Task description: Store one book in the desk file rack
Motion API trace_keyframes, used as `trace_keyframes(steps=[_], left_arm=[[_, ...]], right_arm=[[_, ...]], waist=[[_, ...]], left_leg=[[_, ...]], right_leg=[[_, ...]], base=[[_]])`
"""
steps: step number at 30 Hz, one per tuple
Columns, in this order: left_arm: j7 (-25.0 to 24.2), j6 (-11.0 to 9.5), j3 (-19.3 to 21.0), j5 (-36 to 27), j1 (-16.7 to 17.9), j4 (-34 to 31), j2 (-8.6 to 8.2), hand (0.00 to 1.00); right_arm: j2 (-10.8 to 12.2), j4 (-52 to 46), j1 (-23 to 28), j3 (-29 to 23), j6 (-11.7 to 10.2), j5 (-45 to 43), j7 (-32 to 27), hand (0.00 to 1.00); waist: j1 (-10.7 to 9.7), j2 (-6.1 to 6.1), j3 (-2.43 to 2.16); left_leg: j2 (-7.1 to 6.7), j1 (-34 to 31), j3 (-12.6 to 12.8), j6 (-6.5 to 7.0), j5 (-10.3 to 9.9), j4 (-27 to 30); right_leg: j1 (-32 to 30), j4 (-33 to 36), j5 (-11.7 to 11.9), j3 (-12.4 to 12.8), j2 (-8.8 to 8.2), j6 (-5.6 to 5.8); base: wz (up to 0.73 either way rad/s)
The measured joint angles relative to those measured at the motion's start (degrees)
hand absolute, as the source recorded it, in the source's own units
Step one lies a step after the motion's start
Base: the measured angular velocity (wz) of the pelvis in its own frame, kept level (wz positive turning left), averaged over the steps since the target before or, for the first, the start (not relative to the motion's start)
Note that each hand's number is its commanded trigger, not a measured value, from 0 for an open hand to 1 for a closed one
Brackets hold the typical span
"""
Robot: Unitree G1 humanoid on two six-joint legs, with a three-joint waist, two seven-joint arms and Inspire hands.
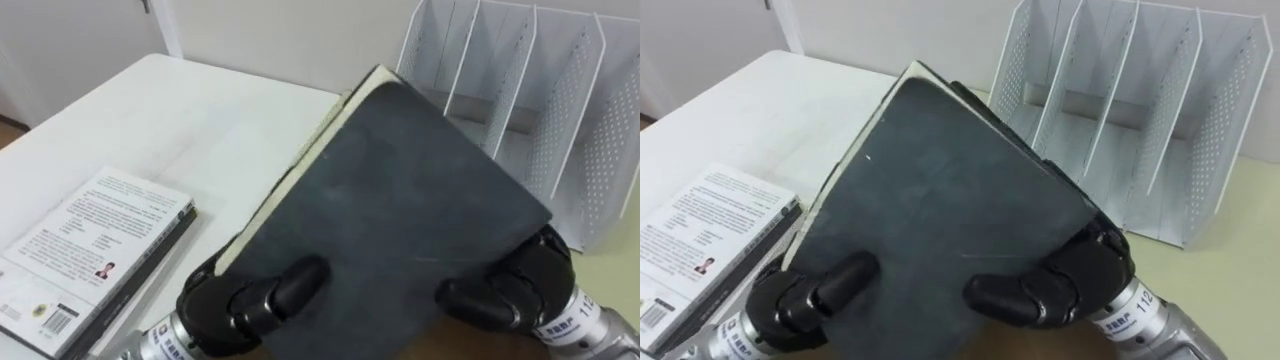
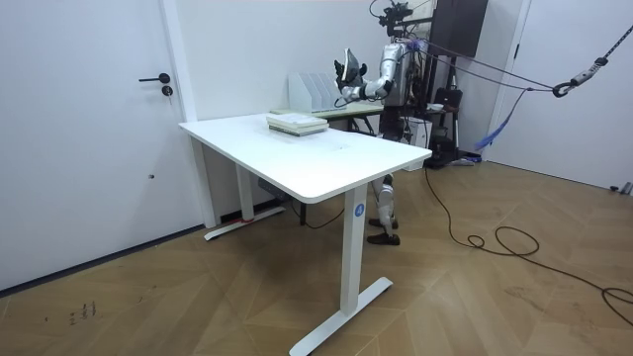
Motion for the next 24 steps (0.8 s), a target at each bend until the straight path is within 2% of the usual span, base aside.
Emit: trace_keyframes(steps=[2,7,10,20,24], left_arm=[[-0.05,0.22,0.07,2.59,0.05,2.62,0.81,1.0],[-0.89,0.24,0.51,5.02,0.07,2.81,0.89,1.0],[-2.19,1.04,0.49,6.89,0.06,2.4,0.98,1.0],[-2.25,1.16,0.91,9.13,0.07,2.29,0.78,1.0],[-2.22,1.17,0.91,9.12,0.08,2.28,0.77,1.0]], right_arm=[[-0.02,0.51,0.0,0.01,0.0,0.0,0.0,1.0],[-0.02,1.46,0.0,0.0,0.01,-0.04,-0.01,1.0],[-0.03,1.69,0.0,-0.05,0.01,-0.07,-0.05,1.0],[-0.06,2.31,0.25,0.0,0.0,-0.61,-0.22,1.0],[-0.13,2.29,0.41,0.0,-0.06,-0.6,-0.22,1.0]], waist=[[0.17,0.0,0.0],[0.32,-0.03,0.01],[0.3,-0.03,0.01],[1.43,-0.62,0.02],[1.82,-1.11,-0.22]], left_leg=[[-0.02,-0.01,0.01,0.0,-0.01,0.0],[-0.02,-0.09,-0.04,0.01,-0.01,0.07],[0.01,-0.09,-0.02,0.0,-0.01,0.07],[0.02,0.11,-0.03,0.0,-0.01,0.08],[0.01,0.07,-0.1,0.0,-0.01,0.09]], right_leg=[[0.0,0.04,0.02,0.01,-0.01,-0.02],[-0.14,0.1,0.04,0.04,-0.01,-0.05],[-0.15,0.08,0.04,0.09,0.02,-0.05],[0.05,0.04,0.05,0.09,0.01,-0.06],[0.05,0.02,0.05,0.02,-0.01,-0.06]], base=[[0.0],[0.0],[0.0],[0.0],[0.0]])
